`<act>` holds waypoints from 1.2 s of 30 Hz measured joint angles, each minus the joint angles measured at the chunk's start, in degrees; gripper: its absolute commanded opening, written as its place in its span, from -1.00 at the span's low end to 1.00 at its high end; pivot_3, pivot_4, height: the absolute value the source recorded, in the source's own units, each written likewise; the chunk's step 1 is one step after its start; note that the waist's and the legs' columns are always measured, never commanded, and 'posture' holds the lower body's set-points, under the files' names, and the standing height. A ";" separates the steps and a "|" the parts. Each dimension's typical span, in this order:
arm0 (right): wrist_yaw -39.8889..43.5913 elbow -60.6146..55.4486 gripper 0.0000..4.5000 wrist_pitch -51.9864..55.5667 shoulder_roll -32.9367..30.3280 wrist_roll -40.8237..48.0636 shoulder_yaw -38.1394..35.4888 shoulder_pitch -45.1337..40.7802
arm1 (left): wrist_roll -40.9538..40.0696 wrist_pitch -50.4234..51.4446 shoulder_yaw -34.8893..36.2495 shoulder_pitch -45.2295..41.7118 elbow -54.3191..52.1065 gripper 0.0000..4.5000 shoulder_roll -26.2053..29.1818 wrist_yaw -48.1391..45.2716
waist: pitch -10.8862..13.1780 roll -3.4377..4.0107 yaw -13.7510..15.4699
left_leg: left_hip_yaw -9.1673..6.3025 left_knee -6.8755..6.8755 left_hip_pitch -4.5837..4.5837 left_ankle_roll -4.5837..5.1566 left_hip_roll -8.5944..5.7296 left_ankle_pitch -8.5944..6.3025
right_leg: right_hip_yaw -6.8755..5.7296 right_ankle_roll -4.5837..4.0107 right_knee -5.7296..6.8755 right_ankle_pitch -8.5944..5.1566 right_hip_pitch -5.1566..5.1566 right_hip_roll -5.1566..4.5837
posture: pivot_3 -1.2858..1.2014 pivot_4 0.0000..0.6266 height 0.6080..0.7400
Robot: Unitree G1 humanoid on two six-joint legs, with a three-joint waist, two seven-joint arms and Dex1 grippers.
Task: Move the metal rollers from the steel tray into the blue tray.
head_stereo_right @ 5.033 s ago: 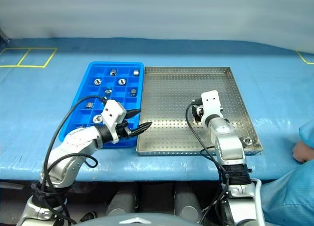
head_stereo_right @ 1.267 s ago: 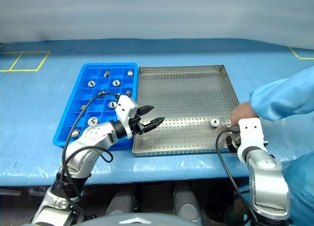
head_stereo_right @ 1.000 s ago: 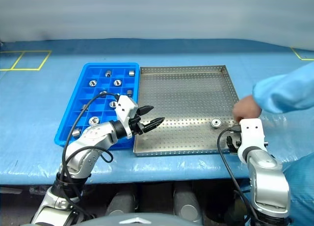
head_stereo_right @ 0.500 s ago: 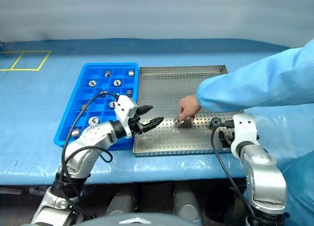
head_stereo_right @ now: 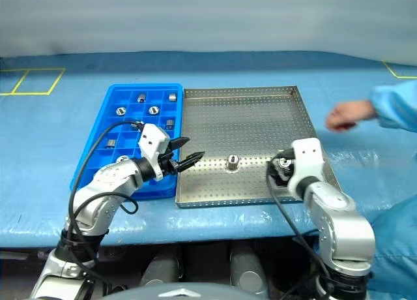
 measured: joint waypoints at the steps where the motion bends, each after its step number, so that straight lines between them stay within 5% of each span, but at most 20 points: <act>1: 0.87 0.89 0.78 -1.15 0.45 0.99 0.80 -0.57 | 0.00 0.00 0.07 0.01 -0.01 0.58 0.02 0.00 | 0.00 0.00 0.17 | -0.01 0.00 -0.01 0.00 -0.01 0.00 | 0.00 0.01 -0.02 0.01 0.00 -0.01 | 0.01 -0.52 1.00; 10: 0.40 20.49 0.78 -14.07 1.22 -0.98 9.47 -5.50 | 0.08 0.13 -0.18 0.62 -2.05 0.58 -1.42 2.10 | 0.00 0.00 0.66 | -0.01 -0.02 0.00 0.00 -0.02 0.00 | 0.01 0.05 0.01 0.04 0.00 -0.01 | 0.07 -0.52 1.00; 19: -0.40 25.58 0.78 -16.38 1.79 -1.24 12.26 -5.60 | 0.12 0.47 -0.10 2.89 -3.64 0.58 -1.24 3.73 | 0.00 0.00 1.05 | -0.03 -0.02 0.01 0.01 -0.02 0.01 | 0.00 0.06 0.00 0.04 0.01 0.00 | 0.08 -0.52 1.00; 27: -1.51 27.11 -0.14 -18.38 1.96 -1.99 13.84 -6.10 | 0.16 0.48 0.84 2.86 -3.64 0.58 -0.40 4.63 | 0.00 0.00 1.17 | -0.02 -0.02 0.01 0.01 -0.02 0.01 | 0.00 0.06 0.00 0.05 0.00 0.00 | 0.08 -0.52 1.00; 36: -1.90 24.52 -0.14 -20.89 3.64 -2.12 16.95 -10.28 | -2.37 4.47 2.08 5.77 -7.83 0.58 3.56 2.46 | 0.02 0.00 0.76 | -0.02 -0.05 0.02 0.01 0.04 0.01 | 0.01 0.05 0.06 0.04 -0.05 0.05 | 0.11 -0.52 1.00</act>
